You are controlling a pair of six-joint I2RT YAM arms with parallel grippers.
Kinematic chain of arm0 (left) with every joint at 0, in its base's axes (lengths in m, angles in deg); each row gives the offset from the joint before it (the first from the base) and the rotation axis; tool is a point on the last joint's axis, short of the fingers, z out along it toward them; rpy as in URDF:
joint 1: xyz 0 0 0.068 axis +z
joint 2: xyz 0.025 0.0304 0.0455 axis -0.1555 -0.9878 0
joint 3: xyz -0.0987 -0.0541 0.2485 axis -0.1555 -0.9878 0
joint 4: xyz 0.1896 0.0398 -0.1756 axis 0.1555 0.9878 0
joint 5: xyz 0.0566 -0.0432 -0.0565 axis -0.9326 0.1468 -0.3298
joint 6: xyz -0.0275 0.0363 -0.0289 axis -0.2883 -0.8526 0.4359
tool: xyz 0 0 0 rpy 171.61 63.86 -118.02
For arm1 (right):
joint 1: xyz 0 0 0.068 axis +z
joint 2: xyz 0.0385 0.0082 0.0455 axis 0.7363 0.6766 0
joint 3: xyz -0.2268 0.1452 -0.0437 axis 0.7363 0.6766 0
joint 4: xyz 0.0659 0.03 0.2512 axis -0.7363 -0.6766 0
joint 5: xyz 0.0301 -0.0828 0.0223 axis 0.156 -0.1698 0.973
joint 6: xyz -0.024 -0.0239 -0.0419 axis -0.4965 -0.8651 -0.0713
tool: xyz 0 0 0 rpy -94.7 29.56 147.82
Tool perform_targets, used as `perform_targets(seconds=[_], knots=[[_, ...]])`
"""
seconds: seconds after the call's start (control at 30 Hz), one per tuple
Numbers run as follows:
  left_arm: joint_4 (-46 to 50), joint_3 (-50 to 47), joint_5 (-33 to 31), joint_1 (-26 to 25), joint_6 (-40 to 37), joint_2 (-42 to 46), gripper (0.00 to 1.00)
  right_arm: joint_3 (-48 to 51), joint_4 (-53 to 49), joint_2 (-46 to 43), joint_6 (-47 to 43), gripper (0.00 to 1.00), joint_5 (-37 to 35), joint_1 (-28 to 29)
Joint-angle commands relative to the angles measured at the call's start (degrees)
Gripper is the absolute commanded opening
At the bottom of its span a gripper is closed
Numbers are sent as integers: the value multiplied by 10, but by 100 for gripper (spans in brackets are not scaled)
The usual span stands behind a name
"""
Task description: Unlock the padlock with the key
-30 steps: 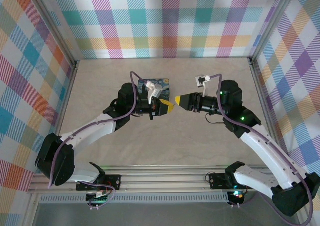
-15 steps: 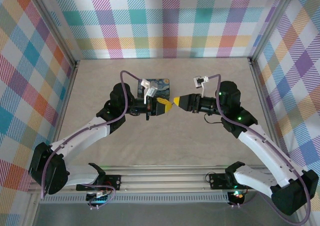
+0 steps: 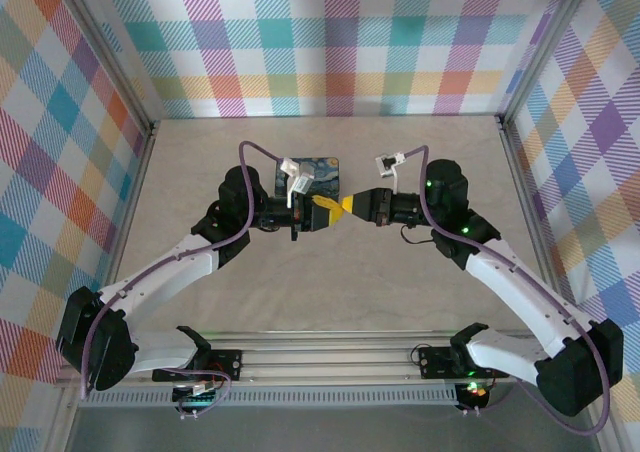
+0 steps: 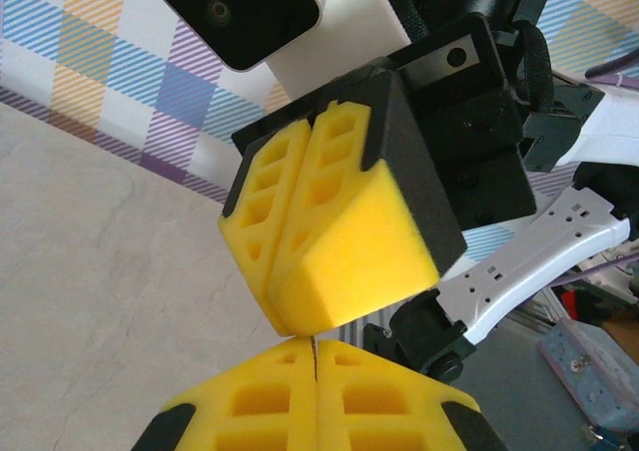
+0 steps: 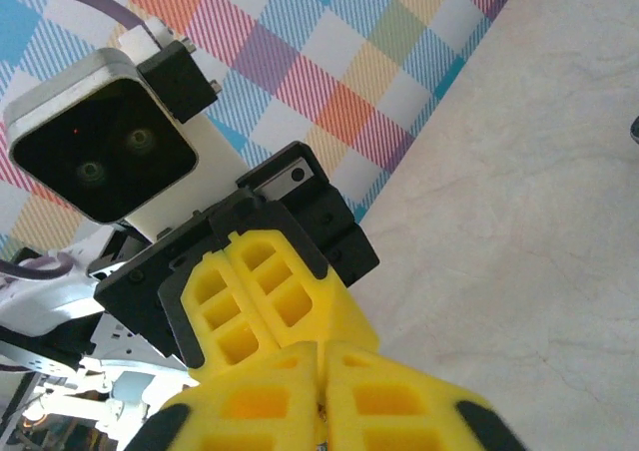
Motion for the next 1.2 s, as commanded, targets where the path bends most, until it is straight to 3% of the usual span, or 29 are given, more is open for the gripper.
perform_targets(seconds=[0.0, 0.27, 0.5, 0.73, 1.07, 1.17], knots=[[4, 29, 21, 0, -7, 5, 0, 0, 31, 8, 3, 0, 14, -4], [39, 30, -4, 0, -30, 6, 0, -8, 6, 1, -35, 0, 14, -3], [46, 29, -16, 0, -31, 9, 8, -27, -39, -8, -99, 0, 15, -3], [78, 20, -67, 1, -34, 32, 49, -47, -86, -8, -149, 0, 11, -3], [123, -22, -163, 9, 53, 105, 57, -114, -213, 25, -298, 0, 22, -3], [105, -53, -147, 9, 67, 134, 59, -131, -228, 44, -331, 0, 49, -3]])
